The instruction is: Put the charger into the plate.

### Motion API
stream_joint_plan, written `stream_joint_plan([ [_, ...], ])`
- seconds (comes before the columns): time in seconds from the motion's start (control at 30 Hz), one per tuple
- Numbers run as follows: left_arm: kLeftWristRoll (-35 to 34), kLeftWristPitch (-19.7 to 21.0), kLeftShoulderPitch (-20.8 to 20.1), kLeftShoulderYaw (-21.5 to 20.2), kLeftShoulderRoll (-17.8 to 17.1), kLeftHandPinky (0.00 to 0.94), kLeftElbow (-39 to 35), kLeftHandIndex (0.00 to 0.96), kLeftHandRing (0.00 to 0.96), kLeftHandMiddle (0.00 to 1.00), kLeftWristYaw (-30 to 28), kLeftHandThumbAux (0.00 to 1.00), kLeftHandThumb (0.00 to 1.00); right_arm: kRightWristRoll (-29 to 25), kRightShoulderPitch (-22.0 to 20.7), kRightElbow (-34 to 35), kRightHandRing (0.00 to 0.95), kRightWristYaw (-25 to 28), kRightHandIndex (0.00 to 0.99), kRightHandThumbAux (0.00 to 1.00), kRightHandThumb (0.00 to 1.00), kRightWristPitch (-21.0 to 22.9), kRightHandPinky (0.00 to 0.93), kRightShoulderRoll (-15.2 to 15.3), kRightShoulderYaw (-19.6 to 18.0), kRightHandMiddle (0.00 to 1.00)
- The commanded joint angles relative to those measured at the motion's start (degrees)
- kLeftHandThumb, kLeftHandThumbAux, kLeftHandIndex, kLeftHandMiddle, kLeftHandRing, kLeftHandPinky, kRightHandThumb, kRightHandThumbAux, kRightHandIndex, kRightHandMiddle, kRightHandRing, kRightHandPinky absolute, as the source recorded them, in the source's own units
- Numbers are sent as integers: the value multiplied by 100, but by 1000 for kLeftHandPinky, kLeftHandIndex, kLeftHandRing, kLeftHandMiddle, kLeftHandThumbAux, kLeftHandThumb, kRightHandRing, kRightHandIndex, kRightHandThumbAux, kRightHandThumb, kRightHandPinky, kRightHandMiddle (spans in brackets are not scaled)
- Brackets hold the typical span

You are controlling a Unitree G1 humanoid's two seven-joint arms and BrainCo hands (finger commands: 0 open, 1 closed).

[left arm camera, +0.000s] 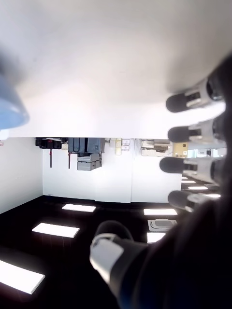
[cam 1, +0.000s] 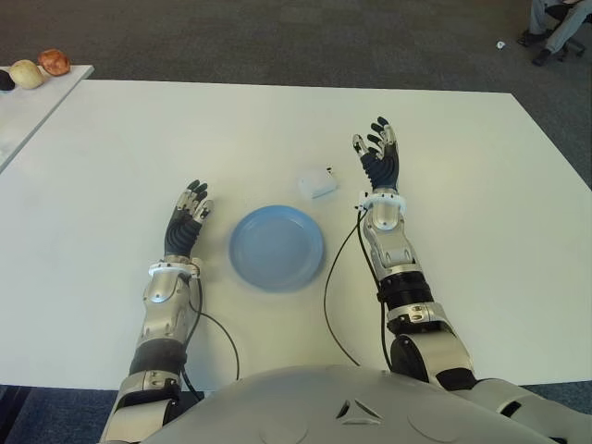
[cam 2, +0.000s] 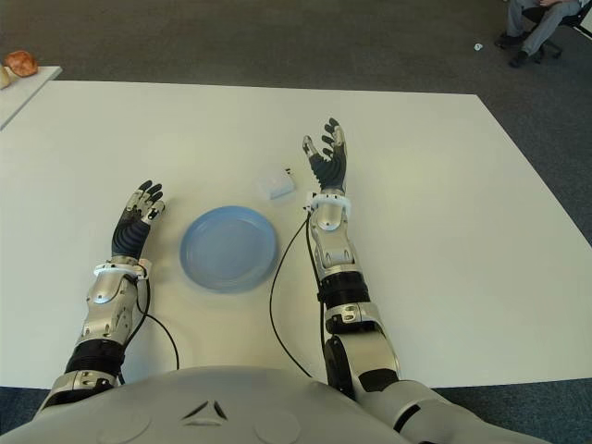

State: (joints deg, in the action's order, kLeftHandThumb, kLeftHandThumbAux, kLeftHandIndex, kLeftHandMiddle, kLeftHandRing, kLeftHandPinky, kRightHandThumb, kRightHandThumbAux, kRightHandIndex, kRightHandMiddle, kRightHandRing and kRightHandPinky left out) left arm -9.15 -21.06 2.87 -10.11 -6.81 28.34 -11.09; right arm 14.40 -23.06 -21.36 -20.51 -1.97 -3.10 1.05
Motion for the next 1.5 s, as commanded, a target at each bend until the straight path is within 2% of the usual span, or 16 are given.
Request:
stream_joint_plan([
  [0.03,85,450,268,138,177,1,442,4,76,114,36,538,0,324,-202,137,145,25,70,570,451,379,169,57,256,142],
  [0.13,96,443,266,147,197,0,444,6,77,115,48,536,0,474,-250,109,137,25,64,558,465,409,168,129,355,135],
  [0.23,101,446,271,156,213,0,426,7,78,117,52,534,0,809,-482,-309,130,-25,58,540,478,270,173,316,598,126],
  [0.33,115,447,275,167,234,0,413,8,80,119,75,535,0,1040,-818,-1011,115,-134,44,514,480,22,168,432,815,103],
  [0.53,136,435,276,183,267,0,412,11,83,125,92,535,0,1498,-1353,-2070,37,-500,5,448,373,-427,81,561,1264,18],
  [0.7,166,446,280,209,305,0,384,7,83,128,126,536,0,2012,-1746,-2875,6,-604,0,378,314,-468,17,660,1819,2],
  [0.83,165,470,302,230,327,0,319,4,86,133,148,537,0,2255,-2041,-3407,1,-335,0,299,294,-423,3,760,2175,0],
  [1.1,110,505,319,249,366,0,297,5,87,137,182,540,0,2435,-2473,-4086,0,189,0,191,293,-217,0,772,2558,0],
  [1.5,138,553,360,296,366,0,215,11,78,125,217,535,0,2499,-2738,-4563,0,648,0,145,288,1,0,661,2885,0],
])
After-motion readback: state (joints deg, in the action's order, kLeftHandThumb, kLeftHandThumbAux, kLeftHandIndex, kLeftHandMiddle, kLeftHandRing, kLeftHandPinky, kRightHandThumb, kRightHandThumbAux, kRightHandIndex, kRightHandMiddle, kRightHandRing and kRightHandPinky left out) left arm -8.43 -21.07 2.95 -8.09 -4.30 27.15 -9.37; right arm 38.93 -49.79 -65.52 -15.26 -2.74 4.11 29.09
